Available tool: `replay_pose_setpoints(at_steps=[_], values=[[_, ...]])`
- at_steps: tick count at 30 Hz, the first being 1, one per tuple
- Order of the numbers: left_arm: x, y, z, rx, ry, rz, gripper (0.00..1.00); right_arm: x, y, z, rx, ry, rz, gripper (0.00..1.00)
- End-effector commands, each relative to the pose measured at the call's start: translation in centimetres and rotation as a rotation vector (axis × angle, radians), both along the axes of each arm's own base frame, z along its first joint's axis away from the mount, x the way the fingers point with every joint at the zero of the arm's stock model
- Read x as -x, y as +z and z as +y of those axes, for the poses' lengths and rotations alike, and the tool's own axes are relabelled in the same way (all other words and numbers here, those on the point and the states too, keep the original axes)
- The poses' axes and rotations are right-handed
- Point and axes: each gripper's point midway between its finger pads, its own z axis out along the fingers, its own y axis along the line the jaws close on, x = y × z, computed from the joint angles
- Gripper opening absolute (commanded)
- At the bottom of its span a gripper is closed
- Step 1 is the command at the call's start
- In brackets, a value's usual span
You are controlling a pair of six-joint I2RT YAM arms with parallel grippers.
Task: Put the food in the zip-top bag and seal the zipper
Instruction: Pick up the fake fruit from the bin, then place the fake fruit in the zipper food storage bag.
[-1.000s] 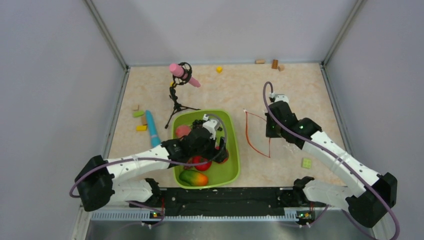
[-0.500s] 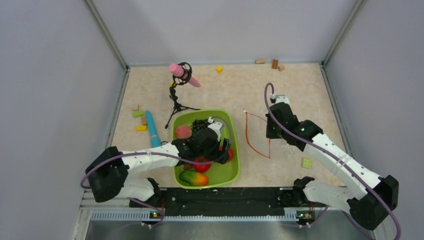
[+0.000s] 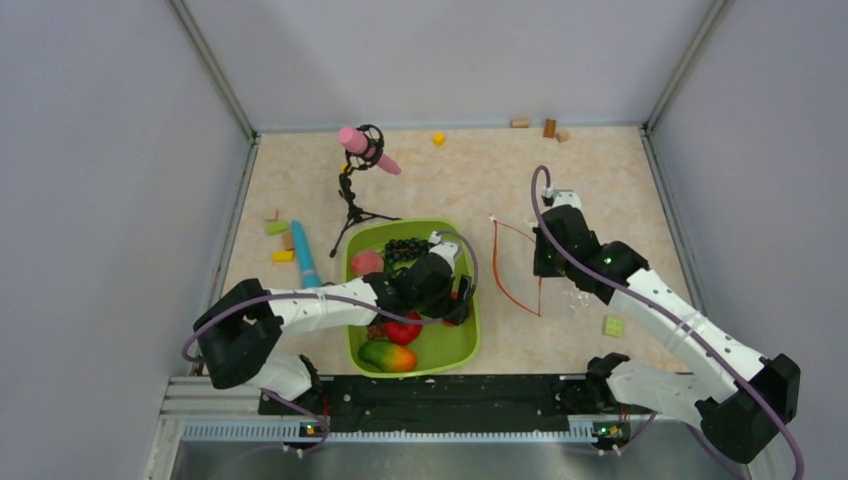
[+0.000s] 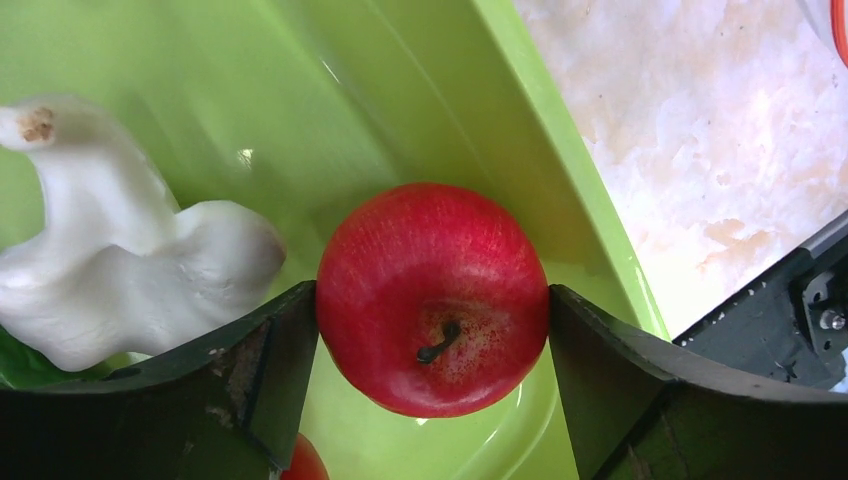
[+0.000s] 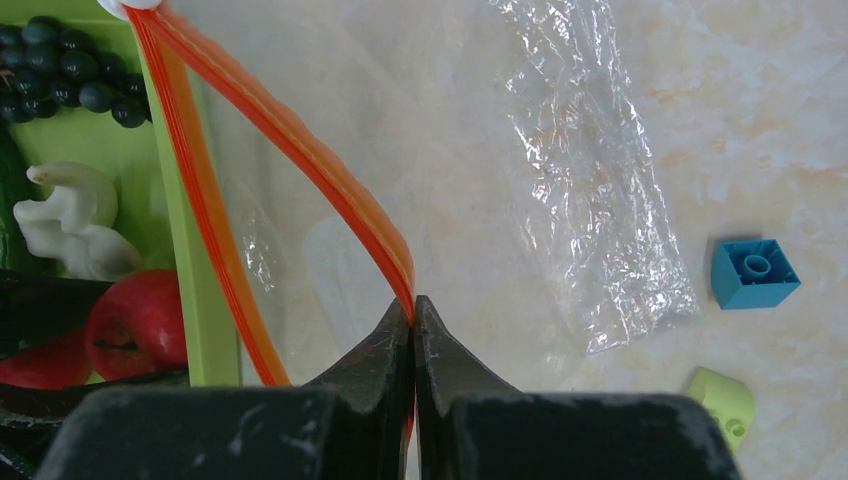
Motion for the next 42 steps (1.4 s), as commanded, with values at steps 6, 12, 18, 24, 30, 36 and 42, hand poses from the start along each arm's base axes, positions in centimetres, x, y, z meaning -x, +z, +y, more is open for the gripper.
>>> replay_pose_setpoints(at_steps=[6,12,18,24,30,36,42], values=[[-1.8,2.8,-0.4,0.008,0.05,-0.095,0.54,-0.5,0.9,-0.1,-0.017,-0.007,-0.043,0.0],[-2.8,8.9,1.8,0.091,0.139,-0.231,0.37,-0.3,1.0,0.3,-0.035,0.015,-0.04,0.0],[-2.3,17.2,-1.6,0.388,-0.005,-0.388,0.36,0.0,1.5,1.3,-0.079,0.068,-0.051,0.0],[-2.5,21.5,-6.7,0.51,-0.13,-0.393,0.32,0.2,3.1,1.3,-0.122,0.081,-0.115,0.0],[-3.6,21.3,-10.8,0.554,-0.18,-0.367,0.34,0.4,3.9,1.5,-0.156,0.091,-0.153,0.0],[-5.2,19.5,-12.3,0.508,-0.133,-0.34,0.41,0.7,4.5,1.6,-0.178,0.099,-0.17,0.0],[-4.8,20.0,-12.1,0.519,-0.136,-0.332,0.8,0.8,5.4,1.0,-0.203,0.072,-0.223,0.0]])
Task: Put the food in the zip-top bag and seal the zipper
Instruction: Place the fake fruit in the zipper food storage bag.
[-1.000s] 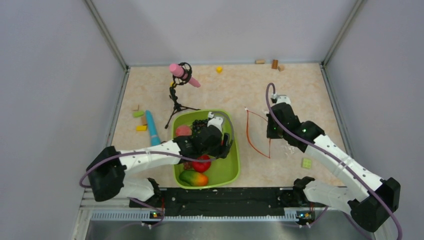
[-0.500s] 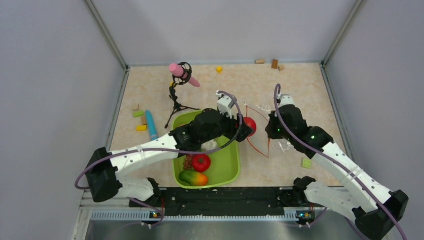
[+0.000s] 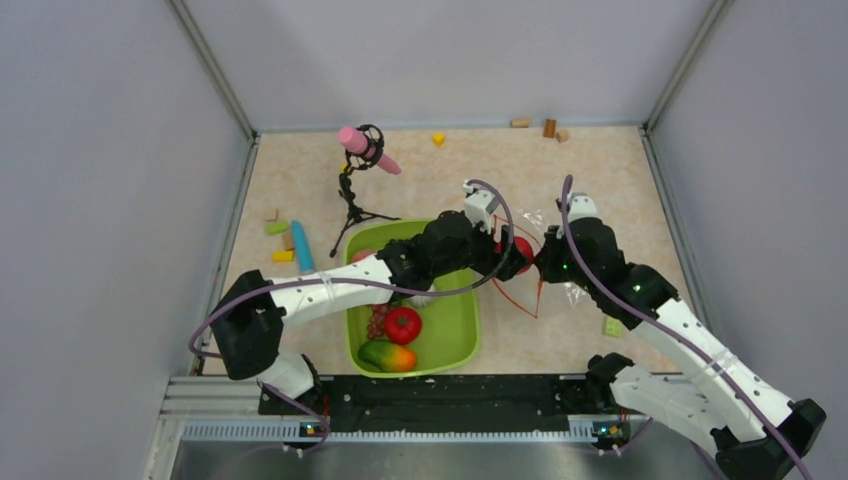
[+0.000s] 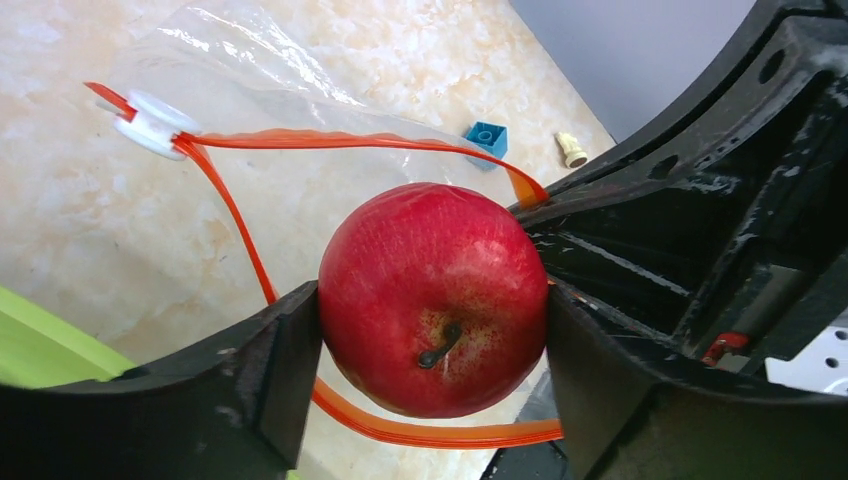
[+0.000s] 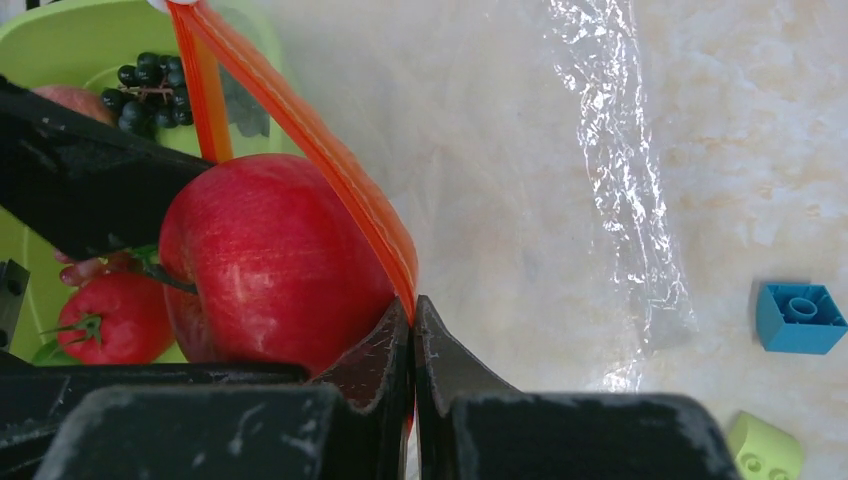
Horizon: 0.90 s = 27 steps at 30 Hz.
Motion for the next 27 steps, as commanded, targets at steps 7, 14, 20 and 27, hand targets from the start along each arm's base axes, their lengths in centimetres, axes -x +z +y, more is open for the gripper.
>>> replay_pose_setpoints(at_steps=[7,14,20,27], values=[[1.5,5.4,-1.6,0.121,-0.107,-0.048,0.98,-0.6,2.2,0.1,-0.062,-0.017,-0.084,0.0],[2.8,6.3,-0.9,0.13,-0.157,-0.064,0.98,-0.7,2.4,-0.1,-0.068,-0.037,-0.094,0.0],[4.3,6.4,2.0,0.114,-0.157,-0.079,0.98,-0.7,2.6,-0.4,-0.076,-0.056,-0.107,0.0],[2.3,-0.5,12.0,-0.125,0.266,0.019,0.98,-0.7,2.6,-0.7,-0.074,-0.066,-0.115,0.0]])
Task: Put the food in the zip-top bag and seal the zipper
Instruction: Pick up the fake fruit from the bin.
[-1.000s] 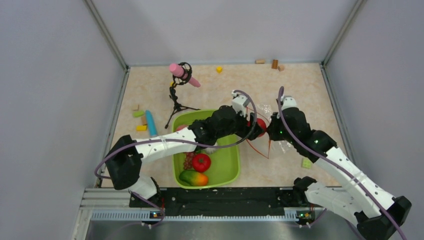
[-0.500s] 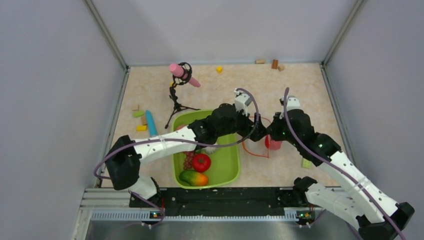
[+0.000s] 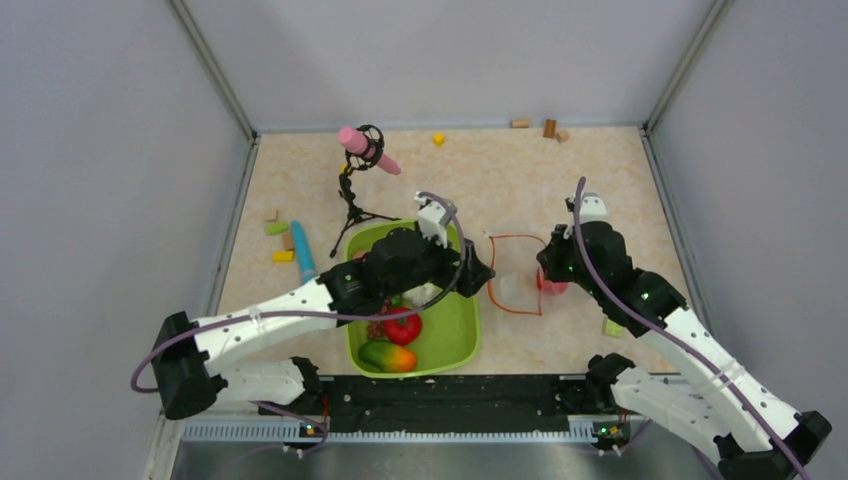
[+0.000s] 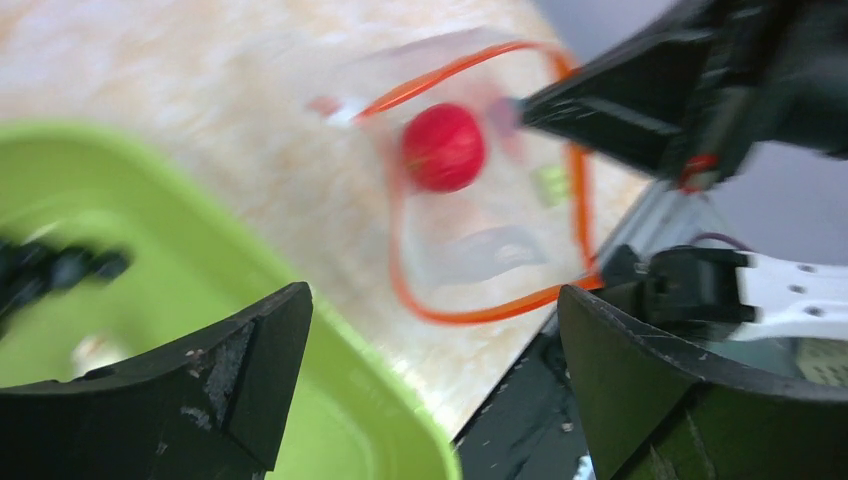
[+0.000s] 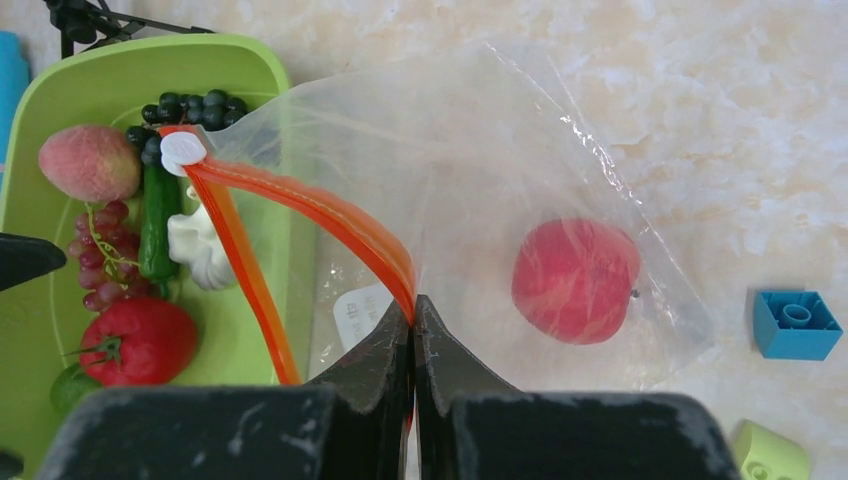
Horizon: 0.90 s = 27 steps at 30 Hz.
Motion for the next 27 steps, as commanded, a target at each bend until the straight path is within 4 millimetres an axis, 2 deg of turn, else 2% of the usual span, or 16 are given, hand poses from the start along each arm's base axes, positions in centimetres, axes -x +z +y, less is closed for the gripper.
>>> replay_pose_setpoints(at_steps=[1,6,14,27], values=[[-0.9,-5.4,7.7,-0.2,0.303,0.086,0.98,-0.6,1.0,-0.2,-0.025,-0.029,-0.042,0.0],[1.0,-8.5,13.0,-0.284,0.44,0.207,0.98,-0.8,0.6,-0.3,-0.013,-0.04,-0.033,0.0],[3.8,-13.0,16.4,-0.45,0.494,0.376,0.98,-0.9,0.1,-0.5,0.004,-0.052,-0.016,0.0],[5.2,-17.9,16.2,-0.627,0.453,0.484,0.97,-0.9,-0.3,-0.5,0.015,-0.054,-0.002,0.0]])
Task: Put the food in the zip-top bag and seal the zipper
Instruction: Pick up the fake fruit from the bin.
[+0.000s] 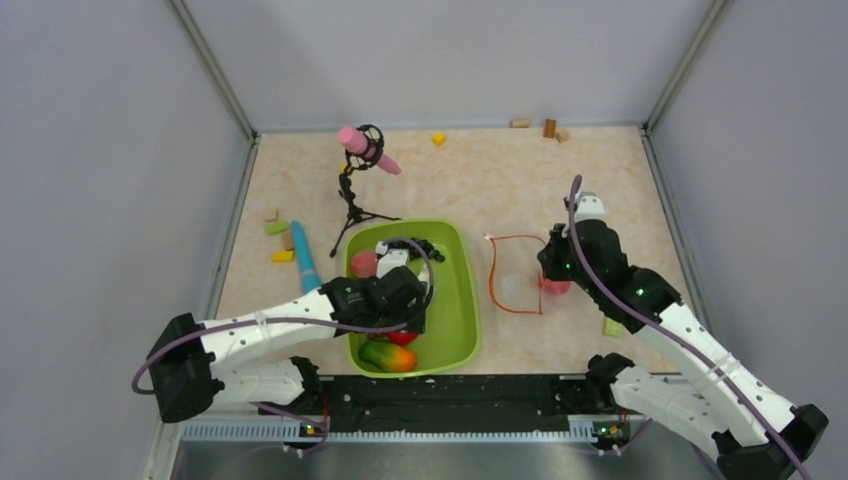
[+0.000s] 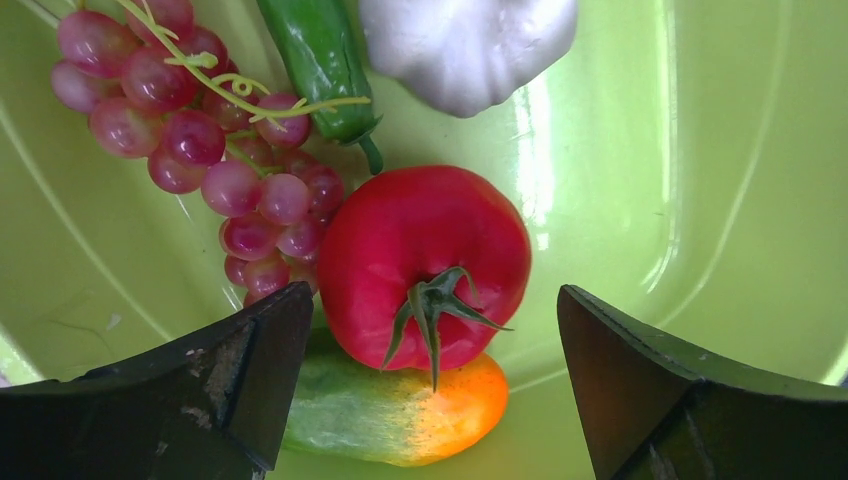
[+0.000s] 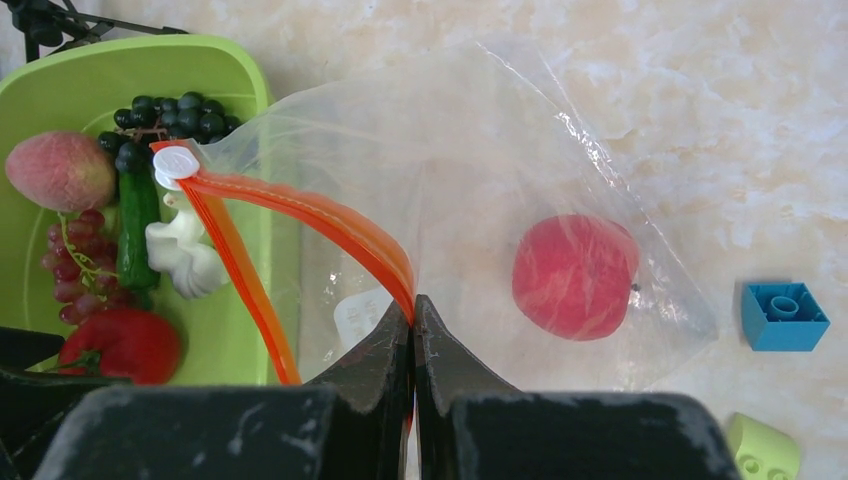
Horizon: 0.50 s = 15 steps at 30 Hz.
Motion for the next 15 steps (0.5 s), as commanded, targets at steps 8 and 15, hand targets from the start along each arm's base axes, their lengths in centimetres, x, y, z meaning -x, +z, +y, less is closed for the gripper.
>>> replay_pose_setpoints(at_steps=[8,15], values=[[0.5,-2.3,-0.5,-0.027,-0.03,0.044,0.89,-0.5,0.3,-0.3,-0.002,-0.029,-0.016,0.0],[0.4,-2.8,-0.7,-0.037,-0.048,0.049,0.73,-0.5,0.2,-0.3,-0.002,-0.028,-0.013,0.0]])
